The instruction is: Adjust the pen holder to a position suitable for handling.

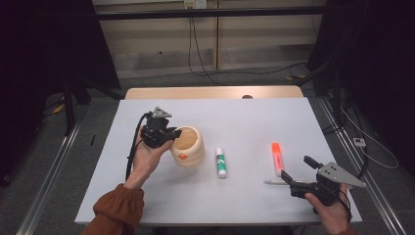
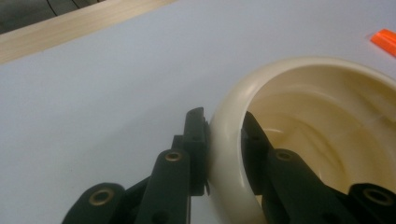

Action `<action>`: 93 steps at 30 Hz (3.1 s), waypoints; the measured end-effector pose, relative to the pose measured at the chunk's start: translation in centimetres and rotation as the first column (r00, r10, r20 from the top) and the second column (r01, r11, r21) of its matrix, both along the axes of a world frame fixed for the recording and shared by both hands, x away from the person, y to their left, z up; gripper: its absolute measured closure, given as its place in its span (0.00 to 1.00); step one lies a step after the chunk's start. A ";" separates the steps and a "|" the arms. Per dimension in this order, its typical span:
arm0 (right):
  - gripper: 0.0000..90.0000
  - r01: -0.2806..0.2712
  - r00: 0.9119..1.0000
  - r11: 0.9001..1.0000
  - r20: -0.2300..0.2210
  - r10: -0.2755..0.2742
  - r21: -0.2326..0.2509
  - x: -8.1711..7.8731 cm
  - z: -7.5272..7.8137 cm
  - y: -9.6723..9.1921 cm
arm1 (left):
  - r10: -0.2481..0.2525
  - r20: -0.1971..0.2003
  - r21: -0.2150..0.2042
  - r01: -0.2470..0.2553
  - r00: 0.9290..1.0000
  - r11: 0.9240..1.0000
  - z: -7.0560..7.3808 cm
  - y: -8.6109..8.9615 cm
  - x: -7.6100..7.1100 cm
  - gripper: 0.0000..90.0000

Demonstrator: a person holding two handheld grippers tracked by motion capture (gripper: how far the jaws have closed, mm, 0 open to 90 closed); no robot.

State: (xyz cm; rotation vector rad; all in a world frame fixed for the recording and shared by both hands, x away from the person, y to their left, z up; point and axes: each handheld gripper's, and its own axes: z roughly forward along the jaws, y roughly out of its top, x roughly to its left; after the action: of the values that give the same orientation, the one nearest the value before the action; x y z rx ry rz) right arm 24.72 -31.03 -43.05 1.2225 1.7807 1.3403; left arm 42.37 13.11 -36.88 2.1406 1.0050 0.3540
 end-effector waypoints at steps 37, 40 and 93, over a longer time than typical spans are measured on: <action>0.04 -0.002 1.000 1.000 0.000 0.002 -0.004 0.0 0.0 0.1 | 0.048 -0.075 0.005 -0.048 0.996 0.999 -2.6 -0.6 -0.6 0.84; 0.04 -0.002 1.000 1.000 0.001 0.002 -0.005 0.1 0.0 0.0 | 0.061 -0.083 -0.008 -0.062 0.995 0.998 -2.5 -0.7 -0.6 0.83; 0.04 -0.002 1.000 1.000 0.001 0.002 -0.005 0.1 0.0 0.1 | -0.009 0.106 -0.208 0.031 0.994 0.978 -0.4 0.5 -2.0 0.05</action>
State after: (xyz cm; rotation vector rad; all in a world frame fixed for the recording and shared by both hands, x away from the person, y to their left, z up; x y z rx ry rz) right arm 24.78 -30.98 -43.06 1.2180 1.7837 1.3364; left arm 40.41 13.64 -37.30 1.9215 0.9179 0.3319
